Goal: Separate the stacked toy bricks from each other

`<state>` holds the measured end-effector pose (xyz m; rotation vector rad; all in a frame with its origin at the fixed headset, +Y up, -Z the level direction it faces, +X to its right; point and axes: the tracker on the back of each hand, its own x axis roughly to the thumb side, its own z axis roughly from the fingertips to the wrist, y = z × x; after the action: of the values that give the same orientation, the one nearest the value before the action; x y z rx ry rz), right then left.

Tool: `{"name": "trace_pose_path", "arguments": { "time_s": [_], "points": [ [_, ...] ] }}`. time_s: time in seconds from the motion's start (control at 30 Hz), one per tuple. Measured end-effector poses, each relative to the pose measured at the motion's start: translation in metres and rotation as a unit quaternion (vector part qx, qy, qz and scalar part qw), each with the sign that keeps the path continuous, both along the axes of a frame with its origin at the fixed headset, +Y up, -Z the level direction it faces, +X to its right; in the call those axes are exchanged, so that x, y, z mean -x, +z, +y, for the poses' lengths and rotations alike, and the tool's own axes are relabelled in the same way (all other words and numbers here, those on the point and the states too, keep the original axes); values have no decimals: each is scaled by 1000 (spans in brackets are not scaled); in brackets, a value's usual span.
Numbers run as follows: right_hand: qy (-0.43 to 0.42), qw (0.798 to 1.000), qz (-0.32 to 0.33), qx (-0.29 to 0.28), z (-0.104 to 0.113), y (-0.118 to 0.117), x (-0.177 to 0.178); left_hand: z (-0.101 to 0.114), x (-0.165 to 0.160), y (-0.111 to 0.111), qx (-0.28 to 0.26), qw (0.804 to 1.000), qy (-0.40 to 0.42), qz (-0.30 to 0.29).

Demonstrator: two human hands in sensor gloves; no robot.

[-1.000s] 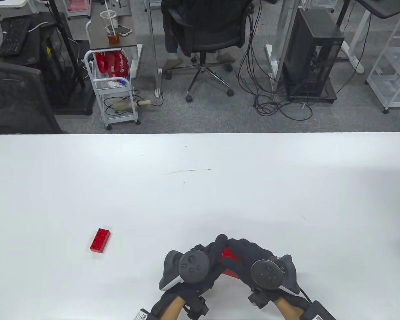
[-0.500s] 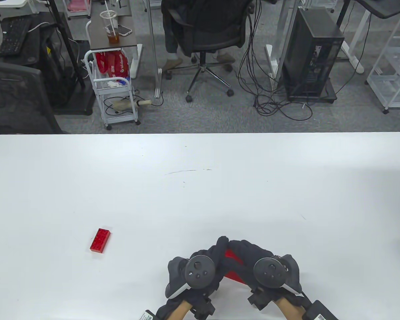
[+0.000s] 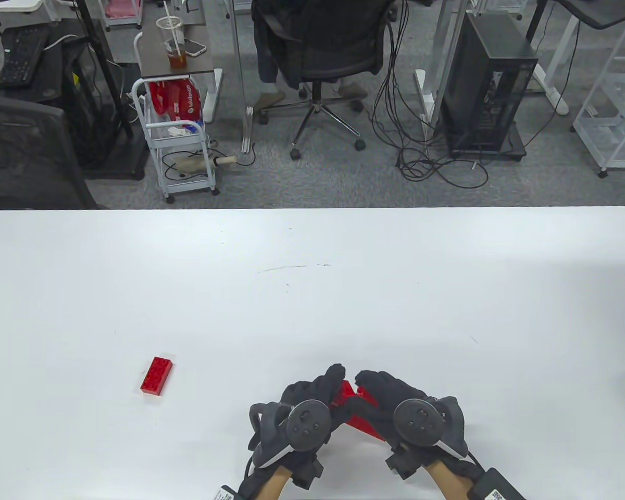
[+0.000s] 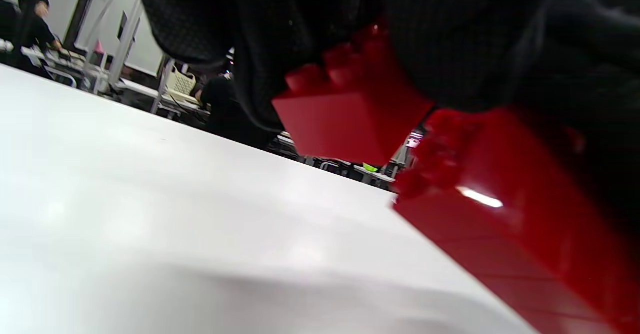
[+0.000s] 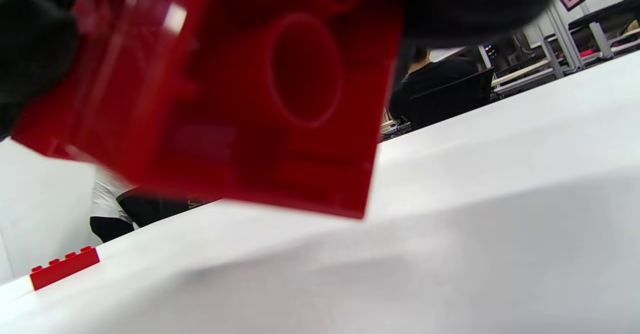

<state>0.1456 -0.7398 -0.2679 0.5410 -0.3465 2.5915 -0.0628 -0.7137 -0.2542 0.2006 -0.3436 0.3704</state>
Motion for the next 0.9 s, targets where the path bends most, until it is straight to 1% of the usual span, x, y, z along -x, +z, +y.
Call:
{"name": "trace_pose_path", "arguments": {
  "time_s": [0.07,0.17,0.37,0.47,0.6,0.67,0.77,0.83,0.9],
  "points": [
    [-11,1000,0,2,1,-1,-3,0,8,-3,-18,999,-11,30],
    [-20,1000,-1,2,2,-1,-4,1,22,-9,-24,997,-31,64],
    [-23,1000,1,-3,2,0,-5,0,54,-20,-16,989,-71,131],
    [-24,1000,2,-3,1,0,-6,-1,72,-26,0,982,-78,172],
    [-25,1000,4,-2,1,0,-6,-4,100,-33,21,972,-57,228],
    [-26,1000,4,-3,1,0,-6,-6,113,-36,46,964,-58,254],
    [-28,1000,5,-2,1,0,-6,-11,128,-39,74,960,-40,269],
    [-28,1000,5,-1,1,0,-6,-14,138,-42,98,952,-33,288],
    [-27,1000,6,-1,1,0,-6,-16,144,-43,109,946,-27,304]
  ]
}}
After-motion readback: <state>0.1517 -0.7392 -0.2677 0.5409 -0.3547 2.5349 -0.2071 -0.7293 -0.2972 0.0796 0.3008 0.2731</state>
